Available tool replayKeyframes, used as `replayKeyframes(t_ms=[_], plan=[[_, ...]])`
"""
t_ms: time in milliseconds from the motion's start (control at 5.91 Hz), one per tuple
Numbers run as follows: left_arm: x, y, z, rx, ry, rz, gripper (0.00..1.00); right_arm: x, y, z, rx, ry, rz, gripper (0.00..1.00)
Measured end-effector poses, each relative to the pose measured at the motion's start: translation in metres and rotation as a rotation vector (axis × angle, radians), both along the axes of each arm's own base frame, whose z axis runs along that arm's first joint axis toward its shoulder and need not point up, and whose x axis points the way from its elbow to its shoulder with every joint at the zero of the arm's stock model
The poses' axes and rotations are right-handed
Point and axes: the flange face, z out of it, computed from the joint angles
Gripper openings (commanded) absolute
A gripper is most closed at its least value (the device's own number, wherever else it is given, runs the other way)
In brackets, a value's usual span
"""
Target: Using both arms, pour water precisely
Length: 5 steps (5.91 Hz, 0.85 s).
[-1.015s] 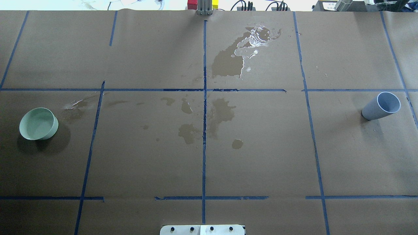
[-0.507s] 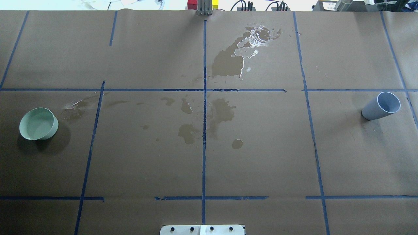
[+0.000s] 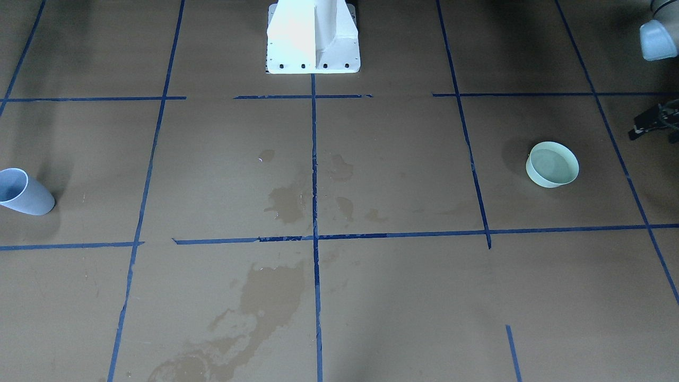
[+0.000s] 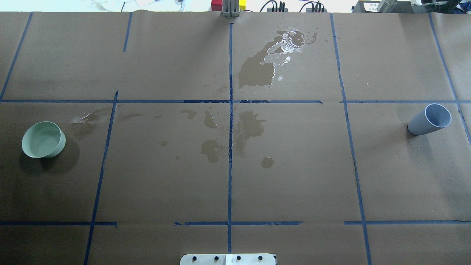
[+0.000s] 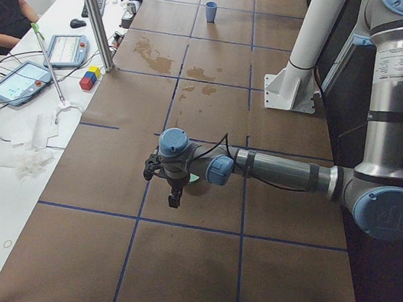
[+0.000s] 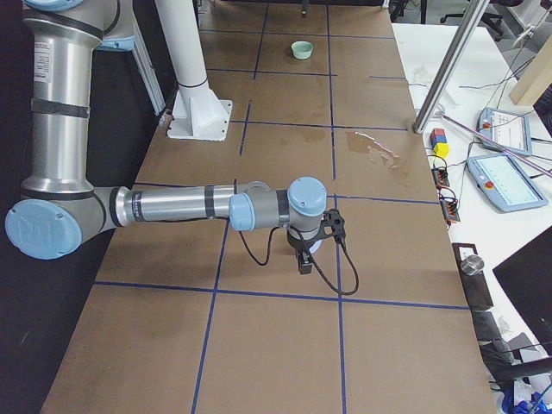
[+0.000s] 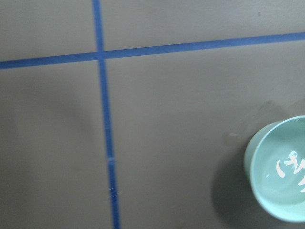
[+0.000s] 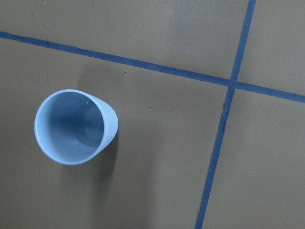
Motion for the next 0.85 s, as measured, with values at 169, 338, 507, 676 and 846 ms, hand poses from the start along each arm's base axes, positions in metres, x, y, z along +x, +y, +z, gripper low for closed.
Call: replayKeyframes(t_ms=[169,338,507,676,846], plan=[[0.043,-0.001,-0.008,-0.042,0.016,-0.014,1.00,-0.001,0.000,0.000,0.001,0.000,-0.002,1.00],[0.076,-0.006,-0.009,-0.075,0.020,-0.005,1.00,-0.001,0.000,0.000,0.001,0.001,-0.003,1.00],[0.099,-0.009,-0.005,-0.091,0.018,0.015,1.00,-0.001,0.000,0.000,0.001,0.001,-0.004,1.00],[0.107,-0.009,-0.001,-0.100,0.015,0.026,1.00,-0.001,0.000,0.001,0.000,0.001,-0.004,1.00],[0.110,-0.009,0.004,-0.108,0.011,0.030,0.95,-0.001,0.001,0.001,-0.002,0.001,-0.004,1.00]])
